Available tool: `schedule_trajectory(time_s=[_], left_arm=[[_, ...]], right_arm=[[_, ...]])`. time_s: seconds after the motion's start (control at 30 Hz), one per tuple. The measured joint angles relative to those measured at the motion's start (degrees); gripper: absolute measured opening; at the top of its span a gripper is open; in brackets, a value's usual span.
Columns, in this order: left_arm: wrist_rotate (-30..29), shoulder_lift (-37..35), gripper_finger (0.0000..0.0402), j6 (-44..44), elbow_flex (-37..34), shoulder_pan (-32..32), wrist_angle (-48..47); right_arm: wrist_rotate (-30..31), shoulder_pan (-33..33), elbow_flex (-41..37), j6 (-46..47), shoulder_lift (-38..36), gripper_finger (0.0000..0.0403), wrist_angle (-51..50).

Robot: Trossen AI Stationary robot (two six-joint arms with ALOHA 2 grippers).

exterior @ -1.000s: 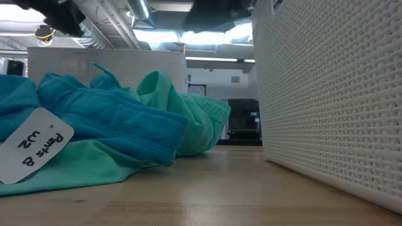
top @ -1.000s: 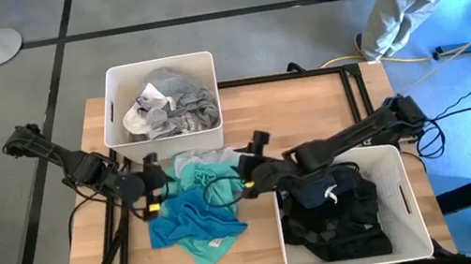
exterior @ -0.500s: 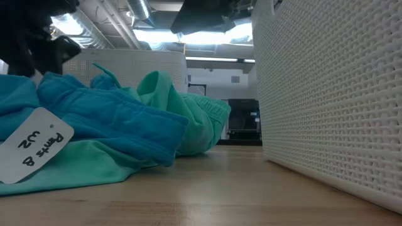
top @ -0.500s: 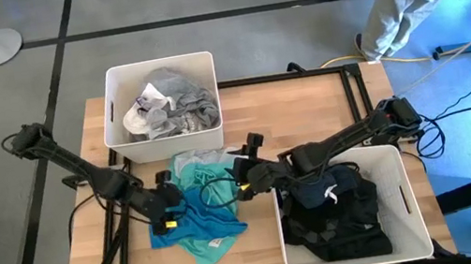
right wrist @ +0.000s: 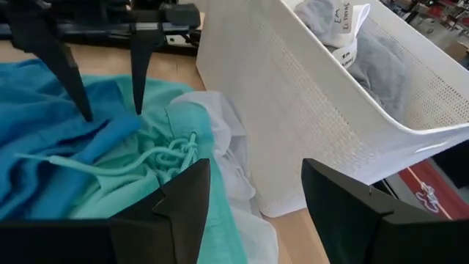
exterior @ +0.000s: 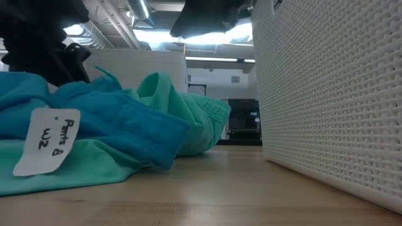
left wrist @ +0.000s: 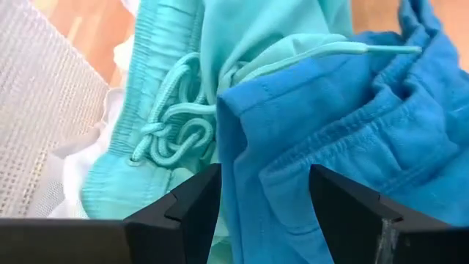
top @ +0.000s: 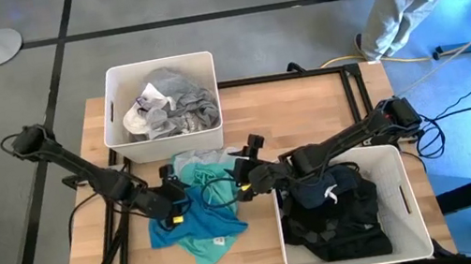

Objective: Sort clothes
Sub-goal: Put the blue shorts into the bottom right laundry bin

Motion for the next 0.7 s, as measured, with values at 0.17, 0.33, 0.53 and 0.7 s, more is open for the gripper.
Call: schedule_trajectory(time_s=[0.17, 0.33, 0.53, 0.7], left_arm=[[2.6, 0.0, 0.0196, 0.1, -2.8, 2.4, 5.4], [5.4, 0.0, 0.0196, 1.9, -6.8, 4.9, 12.3], [5.9, 0.0, 0.0196, 3.0, -11.2, 7.1, 19.7], [9.7, 0.9, 0.0196, 2.8, -13.6, 8.2, 21.4]], right_arm=[[0.0, 0.0, -0.3, 0.5, 0.0, 0.0216, 0.1], [0.0, 0.0, -0.3, 0.5, 0.0, 0.0216, 0.1], [0.0, 0.0, -0.3, 0.5, 0.0, 0.0216, 0.0], [0.0, 0.0, -0.3, 0.5, 0.0, 0.0216, 0.1]])
